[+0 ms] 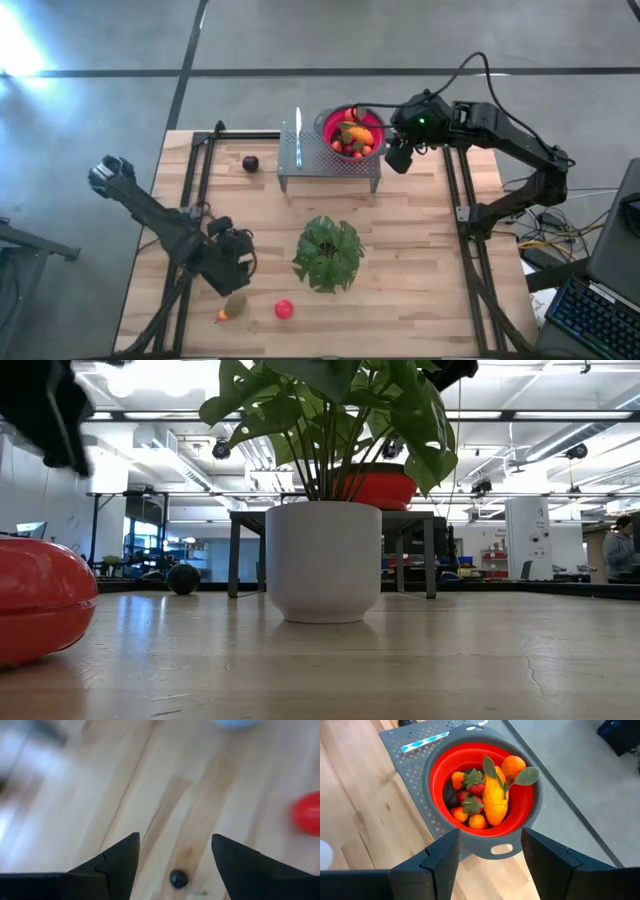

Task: Pick & Place Fruit
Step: Put the black cherry into the red strainer bowl on the shelf

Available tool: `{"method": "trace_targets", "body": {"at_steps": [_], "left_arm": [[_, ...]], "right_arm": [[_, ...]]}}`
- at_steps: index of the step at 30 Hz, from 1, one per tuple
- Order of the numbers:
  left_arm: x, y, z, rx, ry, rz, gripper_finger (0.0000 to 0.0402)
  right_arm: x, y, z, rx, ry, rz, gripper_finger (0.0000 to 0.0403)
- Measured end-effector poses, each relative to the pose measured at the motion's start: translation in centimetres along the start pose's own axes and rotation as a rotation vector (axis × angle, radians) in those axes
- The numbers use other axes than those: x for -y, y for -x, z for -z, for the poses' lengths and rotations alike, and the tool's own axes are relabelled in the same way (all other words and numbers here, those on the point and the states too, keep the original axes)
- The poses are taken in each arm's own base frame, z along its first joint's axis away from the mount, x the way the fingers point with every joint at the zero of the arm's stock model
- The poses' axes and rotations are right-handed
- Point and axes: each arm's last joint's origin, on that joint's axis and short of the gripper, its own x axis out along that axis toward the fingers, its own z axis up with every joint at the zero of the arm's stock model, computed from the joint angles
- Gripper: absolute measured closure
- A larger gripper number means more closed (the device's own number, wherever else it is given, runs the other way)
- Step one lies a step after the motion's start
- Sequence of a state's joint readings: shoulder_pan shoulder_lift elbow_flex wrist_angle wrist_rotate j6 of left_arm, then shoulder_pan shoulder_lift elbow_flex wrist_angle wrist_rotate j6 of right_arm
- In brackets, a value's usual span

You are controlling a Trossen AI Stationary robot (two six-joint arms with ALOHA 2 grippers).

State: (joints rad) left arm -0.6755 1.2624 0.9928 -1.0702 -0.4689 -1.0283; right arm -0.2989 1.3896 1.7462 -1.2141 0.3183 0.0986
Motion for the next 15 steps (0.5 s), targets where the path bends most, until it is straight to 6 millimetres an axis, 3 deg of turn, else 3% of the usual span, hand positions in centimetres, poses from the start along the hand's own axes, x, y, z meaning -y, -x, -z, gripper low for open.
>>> {"method": "trace_targets", "body": {"at_steps": [7,15], "left_arm": [[1.4,-3.0,1.5,-0.248,0.280,-0.161,0.0150],[2.6,-5.7,2.2,-0.396,0.305,-0.246,0.0153]], "right_arm": [[-0.2,-0.5,0.0,-0.018,0.006,0.002,0.0184],[-0.2,-0.5,-0.1,-0.019,-0.006,0.002,0.0176]]}}
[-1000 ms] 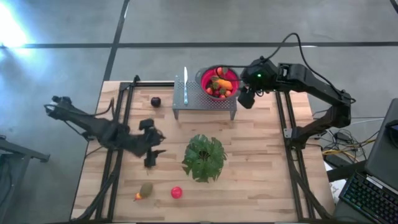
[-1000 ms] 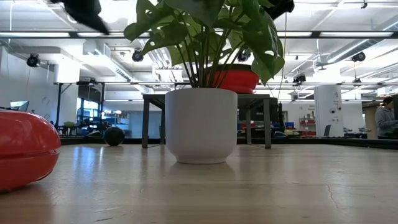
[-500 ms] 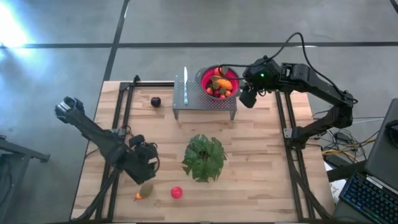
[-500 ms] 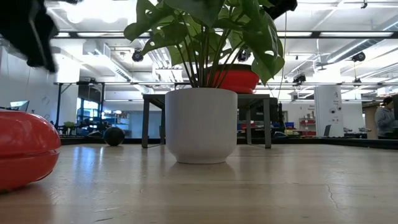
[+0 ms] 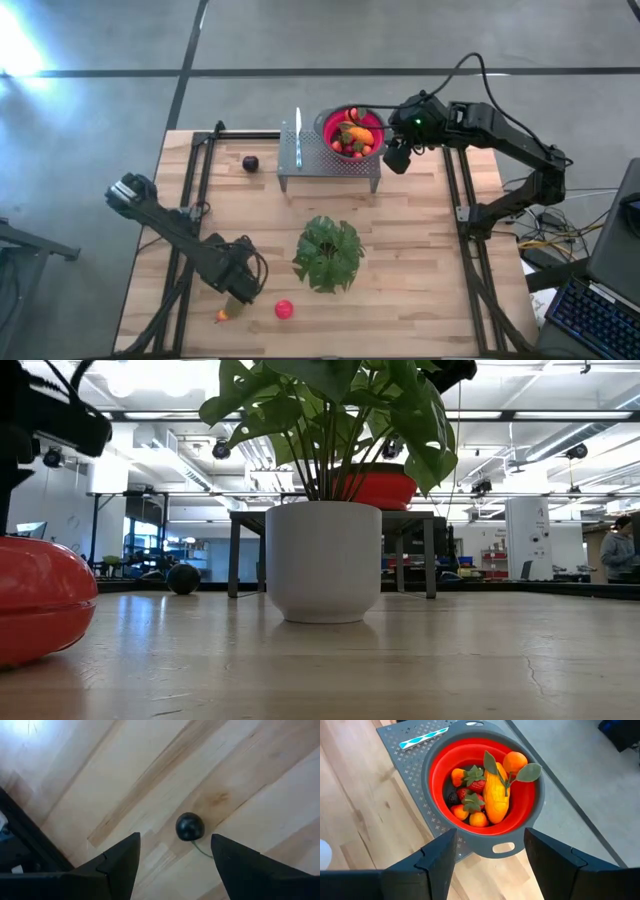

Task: Pick & Place Fruit
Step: Put the black cherry into the red strainer bowl on the shelf

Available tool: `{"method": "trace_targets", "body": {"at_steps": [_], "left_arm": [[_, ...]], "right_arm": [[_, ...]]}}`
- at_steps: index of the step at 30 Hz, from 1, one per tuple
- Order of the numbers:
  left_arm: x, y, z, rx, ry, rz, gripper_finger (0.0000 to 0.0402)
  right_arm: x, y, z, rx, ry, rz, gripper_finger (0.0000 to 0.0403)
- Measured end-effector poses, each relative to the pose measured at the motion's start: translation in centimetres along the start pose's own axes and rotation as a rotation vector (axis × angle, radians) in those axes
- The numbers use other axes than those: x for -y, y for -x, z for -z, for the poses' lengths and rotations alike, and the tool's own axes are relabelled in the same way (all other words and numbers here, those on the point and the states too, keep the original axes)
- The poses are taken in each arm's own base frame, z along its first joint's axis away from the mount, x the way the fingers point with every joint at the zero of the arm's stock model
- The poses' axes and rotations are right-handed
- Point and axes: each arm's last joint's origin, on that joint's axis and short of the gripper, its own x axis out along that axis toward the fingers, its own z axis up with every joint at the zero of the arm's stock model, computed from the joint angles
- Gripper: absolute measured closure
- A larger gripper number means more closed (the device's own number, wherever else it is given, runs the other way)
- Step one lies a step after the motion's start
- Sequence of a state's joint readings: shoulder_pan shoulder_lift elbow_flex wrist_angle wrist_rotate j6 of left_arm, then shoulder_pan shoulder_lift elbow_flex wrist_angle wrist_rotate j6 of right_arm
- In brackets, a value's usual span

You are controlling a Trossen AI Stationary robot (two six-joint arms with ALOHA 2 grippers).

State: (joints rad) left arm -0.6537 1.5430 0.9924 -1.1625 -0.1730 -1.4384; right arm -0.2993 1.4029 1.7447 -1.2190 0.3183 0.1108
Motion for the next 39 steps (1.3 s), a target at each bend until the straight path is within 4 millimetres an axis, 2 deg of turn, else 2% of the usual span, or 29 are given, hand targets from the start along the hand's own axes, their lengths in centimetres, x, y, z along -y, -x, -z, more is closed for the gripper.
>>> {"method": "trace_targets", "body": {"at_steps": [12,21,27,35,39], "left_arm": [[0.8,-1.7,-0.4,-0.034,0.008,-0.004,0.0182],[0.7,-3.2,-0.1,-0.055,-0.008,0.030,0.0184],[0.6,-4.4,-0.2,-0.066,-0.005,0.062,0.0184],[0.5,-4.6,-0.3,-0.074,-0.021,0.074,0.0186],[0.6,-4.6,-0.3,-0.074,-0.019,0.077,0.0208]], "right_arm": [[0.0,0.0,0.0,-0.005,-0.019,0.000,0.0175],[0.0,0.0,0.0,-0.005,-0.019,-0.001,0.0192],[0.0,0.0,0.0,-0.005,-0.018,-0.001,0.0187],[0.0,0.0,0.0,-0.005,-0.019,-0.001,0.0174],[0.0,0.0,0.0,-0.005,-0.019,-0.001,0.0170]]}}
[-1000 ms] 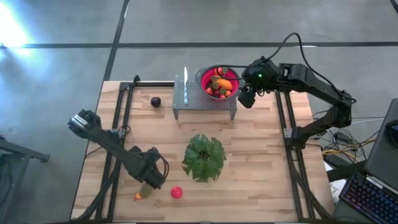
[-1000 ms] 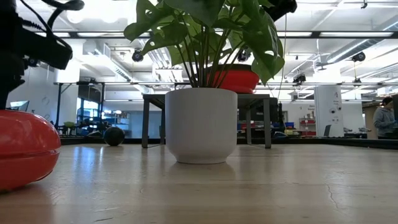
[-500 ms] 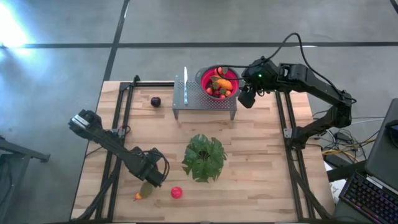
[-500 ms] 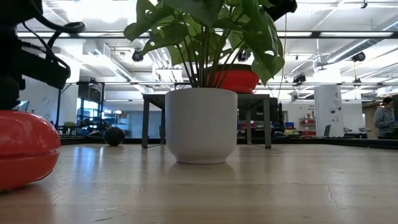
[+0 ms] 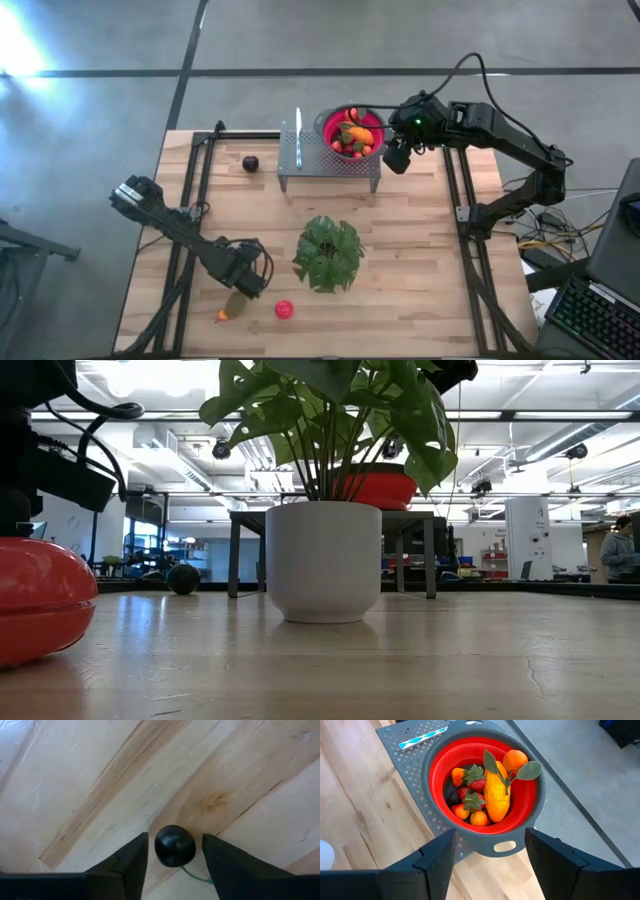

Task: Pick & Place Fruit
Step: Put the black cherry into the red strainer bowl on the shelf

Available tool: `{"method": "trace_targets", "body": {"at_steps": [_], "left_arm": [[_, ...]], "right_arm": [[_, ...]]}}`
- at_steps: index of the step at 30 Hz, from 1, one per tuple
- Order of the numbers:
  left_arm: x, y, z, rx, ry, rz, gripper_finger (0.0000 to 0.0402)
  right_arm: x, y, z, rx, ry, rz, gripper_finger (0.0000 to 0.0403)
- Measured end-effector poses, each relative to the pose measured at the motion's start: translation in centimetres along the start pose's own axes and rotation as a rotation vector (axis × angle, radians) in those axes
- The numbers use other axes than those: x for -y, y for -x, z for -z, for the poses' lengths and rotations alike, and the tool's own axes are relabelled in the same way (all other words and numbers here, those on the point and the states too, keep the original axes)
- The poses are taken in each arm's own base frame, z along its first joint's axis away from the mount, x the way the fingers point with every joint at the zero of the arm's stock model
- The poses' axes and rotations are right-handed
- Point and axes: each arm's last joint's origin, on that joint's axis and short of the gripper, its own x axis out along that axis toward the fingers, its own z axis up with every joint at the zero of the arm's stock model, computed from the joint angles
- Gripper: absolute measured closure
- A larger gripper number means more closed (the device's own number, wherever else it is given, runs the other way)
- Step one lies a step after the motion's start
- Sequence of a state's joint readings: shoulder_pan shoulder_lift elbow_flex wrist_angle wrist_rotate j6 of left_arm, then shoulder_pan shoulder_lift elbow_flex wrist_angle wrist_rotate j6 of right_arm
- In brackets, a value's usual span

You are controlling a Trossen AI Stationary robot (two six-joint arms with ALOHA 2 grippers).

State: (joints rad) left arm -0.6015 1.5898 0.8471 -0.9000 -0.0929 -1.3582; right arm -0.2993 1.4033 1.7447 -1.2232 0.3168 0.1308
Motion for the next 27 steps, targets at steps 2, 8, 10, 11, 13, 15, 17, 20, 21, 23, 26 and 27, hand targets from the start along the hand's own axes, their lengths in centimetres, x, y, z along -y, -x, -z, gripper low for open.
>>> {"method": "trace_targets", "body": {"at_steps": [2,8,10,11,13,15,17,20,21,23,26,27], "left_arm": [[0.0,0.0,0.0,-0.002,0.001,0.001,0.0226],[0.0,0.0,-0.1,-0.007,0.001,0.005,0.0280],[-0.1,0.0,-0.1,-0.007,-0.006,0.003,0.0288],[-0.1,0.1,-0.1,-0.007,-0.011,0.002,0.0289],[-0.2,0.1,-0.2,-0.008,-0.023,0.000,0.0285],[-0.3,0.1,-0.2,-0.009,-0.054,-0.001,0.0276],[-0.5,0.3,-0.4,-0.006,-0.085,-0.001,0.0270],[-0.8,1.3,-1.1,0.056,-0.114,-0.001,0.0274],[-1.0,1.8,-1.3,0.086,-0.116,0.002,0.0278],[-1.4,2.9,-1.8,0.159,-0.132,0.006,0.0287],[-2.2,4.9,-2.5,0.302,-0.143,0.025,0.0290],[-2.6,5.6,-2.7,0.360,-0.144,0.036,0.0288]], "right_arm": [[0.0,0.0,0.0,0.000,0.000,0.000,0.0171],[0.0,0.0,0.0,0.000,0.000,0.000,0.0187],[0.0,0.0,0.0,0.000,0.000,0.000,0.0192],[0.0,0.0,0.0,0.000,0.000,0.000,0.0194],[0.0,0.0,0.0,0.000,0.000,0.000,0.0198],[0.0,0.0,0.0,0.000,0.000,0.000,0.0202],[0.0,0.0,0.0,0.000,0.000,-0.001,0.0204],[0.0,0.0,0.0,0.000,0.000,-0.002,0.0207],[0.0,0.0,0.0,0.000,-0.001,-0.002,0.0208],[0.0,0.0,0.0,0.000,0.000,-0.002,0.0209],[0.0,0.0,0.0,0.000,0.007,-0.003,0.0206],[0.0,0.0,0.0,0.000,0.008,-0.003,0.0204]]}}
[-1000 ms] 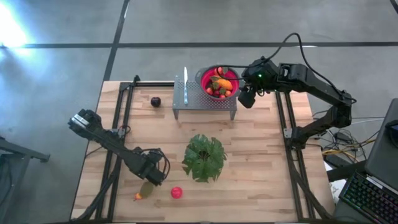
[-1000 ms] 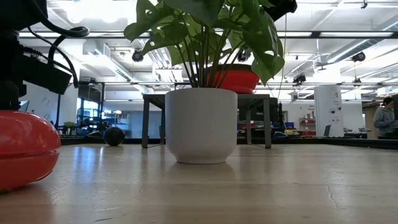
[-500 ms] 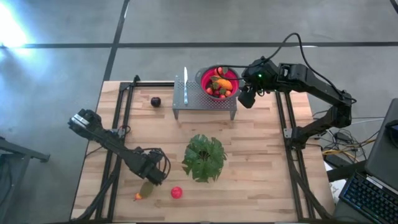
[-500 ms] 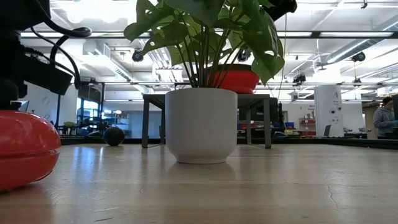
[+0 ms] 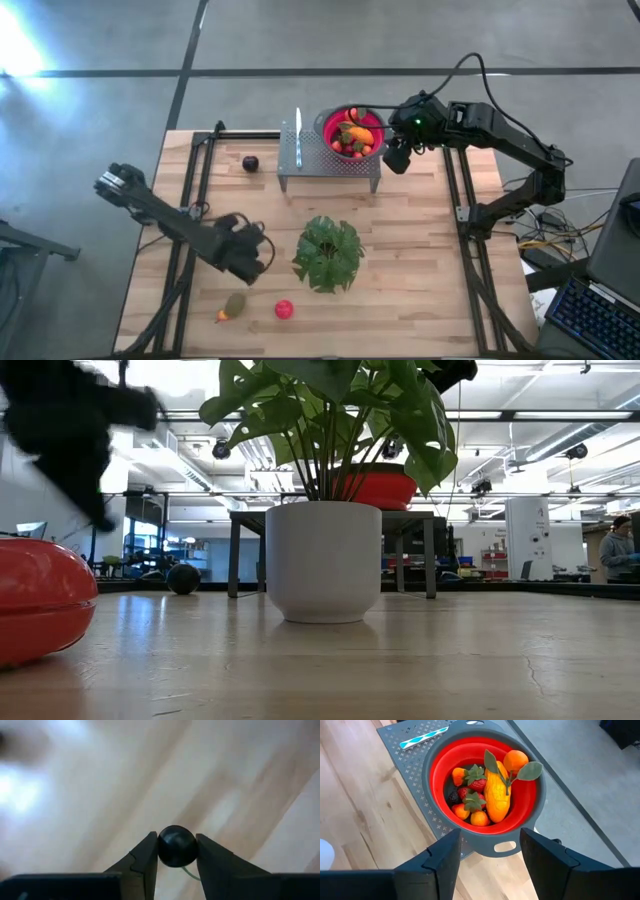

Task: Pick & Place Fruit
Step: Put the black cherry into the red strainer bowl on the shelf

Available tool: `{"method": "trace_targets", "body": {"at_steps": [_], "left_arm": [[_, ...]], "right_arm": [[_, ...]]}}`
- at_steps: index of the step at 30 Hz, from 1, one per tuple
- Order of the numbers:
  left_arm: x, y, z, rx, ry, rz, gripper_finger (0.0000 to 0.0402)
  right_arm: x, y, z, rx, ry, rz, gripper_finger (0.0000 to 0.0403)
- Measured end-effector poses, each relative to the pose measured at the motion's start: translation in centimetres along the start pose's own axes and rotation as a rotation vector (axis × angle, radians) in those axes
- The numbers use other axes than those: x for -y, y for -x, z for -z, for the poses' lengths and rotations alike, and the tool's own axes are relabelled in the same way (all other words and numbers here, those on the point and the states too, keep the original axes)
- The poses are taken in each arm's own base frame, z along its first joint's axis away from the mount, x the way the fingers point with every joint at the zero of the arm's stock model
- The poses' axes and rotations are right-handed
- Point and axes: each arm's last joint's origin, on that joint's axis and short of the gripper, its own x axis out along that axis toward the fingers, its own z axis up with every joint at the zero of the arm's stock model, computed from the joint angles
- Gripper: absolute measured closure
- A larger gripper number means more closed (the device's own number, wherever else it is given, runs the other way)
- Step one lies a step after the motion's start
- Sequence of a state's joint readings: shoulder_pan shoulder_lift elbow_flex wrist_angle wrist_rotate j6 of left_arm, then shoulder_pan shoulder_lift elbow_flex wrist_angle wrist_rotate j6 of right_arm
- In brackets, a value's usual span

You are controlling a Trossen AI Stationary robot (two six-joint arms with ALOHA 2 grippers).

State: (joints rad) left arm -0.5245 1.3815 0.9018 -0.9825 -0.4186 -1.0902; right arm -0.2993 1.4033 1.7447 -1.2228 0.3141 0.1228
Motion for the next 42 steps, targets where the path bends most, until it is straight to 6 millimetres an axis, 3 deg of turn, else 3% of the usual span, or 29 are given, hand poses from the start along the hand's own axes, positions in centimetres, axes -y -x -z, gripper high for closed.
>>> {"method": "trace_targets", "body": {"at_steps": [10,18,21,29,42], "left_arm": [[-4.3,5.8,-2.5,0.644,0.032,-0.112,0.0279],[-4.1,8.2,-4.5,0.923,-0.025,-0.144,0.0280],[-3.5,8.2,-5.3,0.977,-0.095,-0.098,0.0280],[-3.2,7.0,-6.8,1.277,-0.347,0.282,0.0280],[-5.4,3.4,-7.5,1.596,-0.348,0.415,0.0280]], "right_arm": [[-1.2,-0.8,0.0,0.031,0.041,-0.028,0.0190],[-4.4,-3.3,0.8,0.087,0.125,-0.108,0.0204],[-6.0,-4.1,1.1,0.127,0.169,-0.172,0.0210],[-9.8,-5.1,2.4,0.227,0.267,-0.265,0.0221],[-14.3,-6.0,3.9,0.507,0.300,-0.401,0.0201]]}}
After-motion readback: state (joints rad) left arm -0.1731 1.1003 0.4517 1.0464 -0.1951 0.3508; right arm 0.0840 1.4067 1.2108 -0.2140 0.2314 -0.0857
